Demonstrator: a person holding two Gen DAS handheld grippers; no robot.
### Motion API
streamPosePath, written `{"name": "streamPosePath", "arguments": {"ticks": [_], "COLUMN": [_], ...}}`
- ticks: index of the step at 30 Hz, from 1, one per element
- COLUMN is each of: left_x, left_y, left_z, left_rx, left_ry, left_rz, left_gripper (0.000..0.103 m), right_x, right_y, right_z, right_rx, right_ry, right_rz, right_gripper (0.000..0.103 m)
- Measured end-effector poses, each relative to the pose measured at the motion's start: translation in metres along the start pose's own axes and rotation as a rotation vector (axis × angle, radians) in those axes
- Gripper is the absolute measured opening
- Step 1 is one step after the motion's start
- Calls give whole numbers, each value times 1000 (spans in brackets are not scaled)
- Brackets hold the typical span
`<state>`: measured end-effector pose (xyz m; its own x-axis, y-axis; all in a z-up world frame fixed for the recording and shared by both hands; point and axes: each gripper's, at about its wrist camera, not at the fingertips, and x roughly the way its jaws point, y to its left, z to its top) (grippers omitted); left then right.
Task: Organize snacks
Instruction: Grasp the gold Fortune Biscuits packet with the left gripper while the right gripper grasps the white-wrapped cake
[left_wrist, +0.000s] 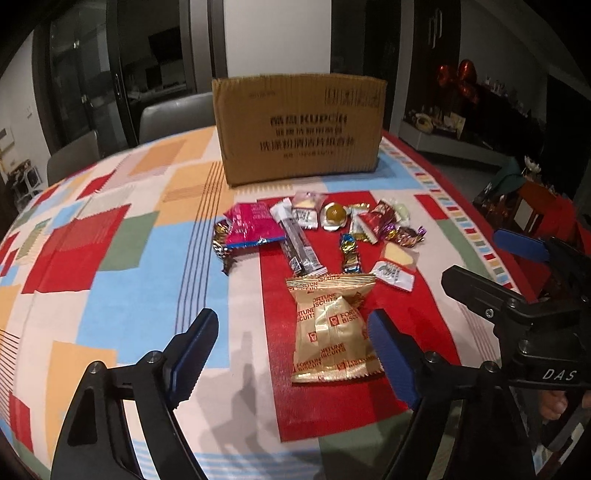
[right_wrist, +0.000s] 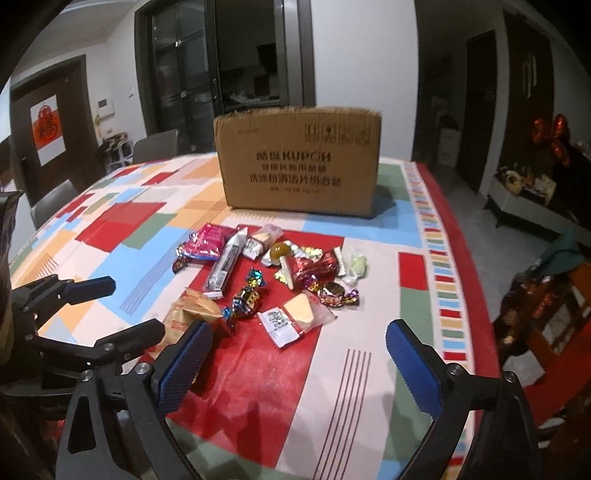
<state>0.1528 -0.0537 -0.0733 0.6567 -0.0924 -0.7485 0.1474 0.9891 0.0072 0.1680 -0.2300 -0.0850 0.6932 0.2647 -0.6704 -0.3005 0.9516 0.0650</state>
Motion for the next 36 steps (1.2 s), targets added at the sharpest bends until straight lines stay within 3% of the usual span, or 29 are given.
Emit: {"name": "streamPosePath", "arguments": {"ticks": [8,13,15,19,20,29,33,36], "left_x": [27,42,48,54,53,48,43,39], "left_y": [-7,-2,1,5,5,13,14,16], "left_z": [5,8,7,5,5,10,11,11], "left_rx": [9,-19,-36,-51,-51,-83,-85,-92], "left_ry": [71,111,127,146,139,131,117,110], "left_rz": [-67,-87,-86,-109,-107,-122,-126,-133], "left_gripper": [80,80,74,46,43,43,43,43], "right_x": [47,64,69,76,78,93,92,90], "right_y": [-16,-16,-15,-12,-11,2,5,8], "right_z": [4,4,4,4,4,9,9,8], "right_rx": [-16,-51,-61,-76,-81,-136,-155,-152], "right_ry": [87,113,126,135,138,179,171,168], "right_rz": [90,98,101,97,97,66,59,45], "right_gripper": [87,86,85,85,85,84,67,63]}}
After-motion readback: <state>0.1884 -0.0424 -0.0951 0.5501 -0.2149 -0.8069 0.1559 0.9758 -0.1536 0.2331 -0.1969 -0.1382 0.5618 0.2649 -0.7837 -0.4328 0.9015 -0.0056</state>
